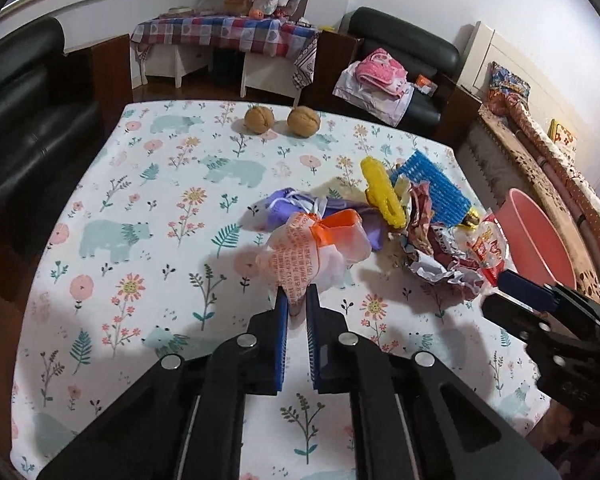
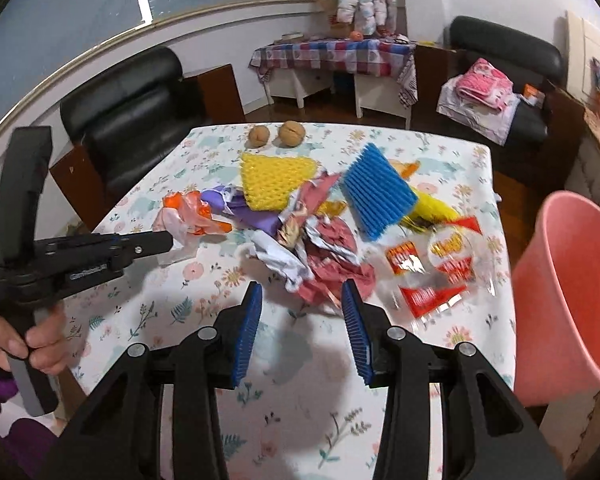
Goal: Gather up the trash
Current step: 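Grasp the white-orange plastic bag with the left gripper while the right gripper grasps a crumpled red wrapper, then carry the bag and wrapper over the pink bucket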
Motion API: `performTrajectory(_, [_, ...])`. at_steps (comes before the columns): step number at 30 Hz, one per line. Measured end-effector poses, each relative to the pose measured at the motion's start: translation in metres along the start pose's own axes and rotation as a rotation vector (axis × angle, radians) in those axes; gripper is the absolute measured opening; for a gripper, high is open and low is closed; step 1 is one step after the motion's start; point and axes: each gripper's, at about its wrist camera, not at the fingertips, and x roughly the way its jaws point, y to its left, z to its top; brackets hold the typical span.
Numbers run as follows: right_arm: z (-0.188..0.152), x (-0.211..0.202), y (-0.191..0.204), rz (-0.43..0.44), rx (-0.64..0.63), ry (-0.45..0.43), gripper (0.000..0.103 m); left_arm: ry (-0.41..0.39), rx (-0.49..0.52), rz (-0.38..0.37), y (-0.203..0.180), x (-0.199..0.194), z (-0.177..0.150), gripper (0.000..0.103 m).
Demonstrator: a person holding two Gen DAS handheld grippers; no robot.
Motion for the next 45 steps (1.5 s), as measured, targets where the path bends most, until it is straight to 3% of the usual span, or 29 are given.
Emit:
performTrajectory(7, [0.002,0.019,0.001,-0.073,-0.047,0.021,0.04,-0.037,-0.004,-0.019,0.002,-0.022,0.002,0.008])
performTrajectory(8, [0.002,0.02,0.0,-0.07,-0.044,0.025,0.024,-0.04,-0.004,-0.023,0.002,-0.024,0.002,0.008])
performTrajectory(9, [0.002,0.021,-0.002,-0.065,-0.039,0.032,0.016,-0.043,-0.004,-0.027,0.002,-0.026,0.002,0.008])
performTrajectory(12, [0.001,0.017,-0.005,-0.052,-0.027,0.034,0.005,-0.051,-0.001,-0.037,-0.001,-0.03,0.003,0.008])
performTrajectory(21, [0.005,-0.029,-0.014,0.088,0.074,-0.036,0.004,-0.089,0.04,-0.088,-0.027,-0.048,0.008,0.008])
performTrajectory(26, [0.007,-0.056,-0.023,0.12,0.112,-0.091,0.004,-0.111,0.073,-0.115,-0.047,-0.056,0.013,0.008])
performTrajectory(45, [-0.014,-0.117,-0.116,-0.097,0.314,-0.244,0.004,-0.123,0.245,-0.264,-0.162,-0.045,0.037,0.008])
